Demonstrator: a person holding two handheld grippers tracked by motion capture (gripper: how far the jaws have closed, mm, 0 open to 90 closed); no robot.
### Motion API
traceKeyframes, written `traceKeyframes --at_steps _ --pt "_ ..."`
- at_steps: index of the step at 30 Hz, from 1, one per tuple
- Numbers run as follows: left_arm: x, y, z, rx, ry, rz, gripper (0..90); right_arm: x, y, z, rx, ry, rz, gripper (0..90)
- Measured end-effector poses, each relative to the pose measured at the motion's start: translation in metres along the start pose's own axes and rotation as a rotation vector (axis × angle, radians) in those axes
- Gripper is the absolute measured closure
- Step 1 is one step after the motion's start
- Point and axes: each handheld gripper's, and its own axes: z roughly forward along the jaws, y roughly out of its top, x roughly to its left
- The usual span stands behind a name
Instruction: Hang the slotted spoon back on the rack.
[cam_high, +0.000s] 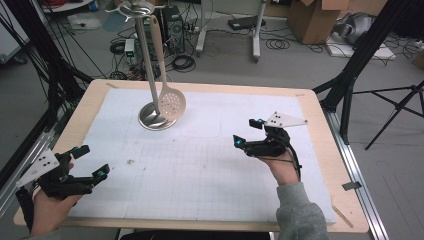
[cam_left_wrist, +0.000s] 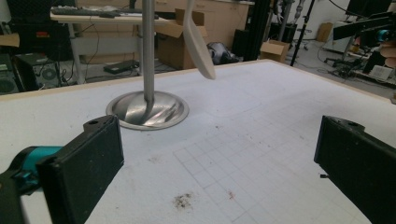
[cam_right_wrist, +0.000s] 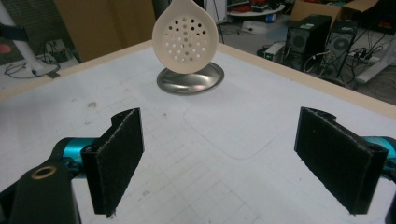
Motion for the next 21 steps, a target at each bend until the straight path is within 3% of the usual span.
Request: traceKeyframes --at_steps 8,21 --pt "0.001 -0.001 0.000 0.002 0.004 -0.002 1.8 0.001 -0.010 -0.009 -0.011 -0.011 -0.009 14.9" --pt "0.001 -0.002 0.002 0.012 0.004 0.000 1.8 -0.005 -0.031 -0.023 -0.037 -0.053 0.015 14.3"
